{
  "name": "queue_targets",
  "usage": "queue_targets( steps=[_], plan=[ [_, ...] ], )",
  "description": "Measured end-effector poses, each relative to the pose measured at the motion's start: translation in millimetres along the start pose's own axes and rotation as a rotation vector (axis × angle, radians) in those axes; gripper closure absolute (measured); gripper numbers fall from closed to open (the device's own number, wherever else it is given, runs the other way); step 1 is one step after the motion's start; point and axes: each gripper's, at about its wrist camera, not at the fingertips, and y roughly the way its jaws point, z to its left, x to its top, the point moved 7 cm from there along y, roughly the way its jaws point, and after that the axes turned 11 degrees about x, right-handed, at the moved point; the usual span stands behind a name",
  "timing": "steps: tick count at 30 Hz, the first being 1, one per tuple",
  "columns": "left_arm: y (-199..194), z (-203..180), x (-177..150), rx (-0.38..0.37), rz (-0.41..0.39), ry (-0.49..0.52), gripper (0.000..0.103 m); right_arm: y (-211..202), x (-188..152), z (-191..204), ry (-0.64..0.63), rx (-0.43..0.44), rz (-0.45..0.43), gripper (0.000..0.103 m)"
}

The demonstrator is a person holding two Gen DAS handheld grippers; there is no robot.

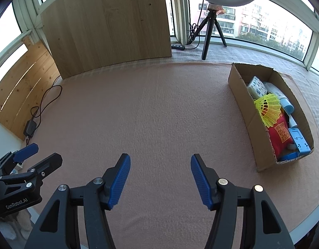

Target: Organize objects

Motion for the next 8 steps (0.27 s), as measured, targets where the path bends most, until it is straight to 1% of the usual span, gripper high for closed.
queue_targets(
  steps=[8],
  plan=[
    [3.4, 2.8, 0.3, 0.002, 0.001, 0.003, 0.010, 2.8, -0.2, -1.5, 0.003, 0.001, 0.007, 0.046]
  ],
)
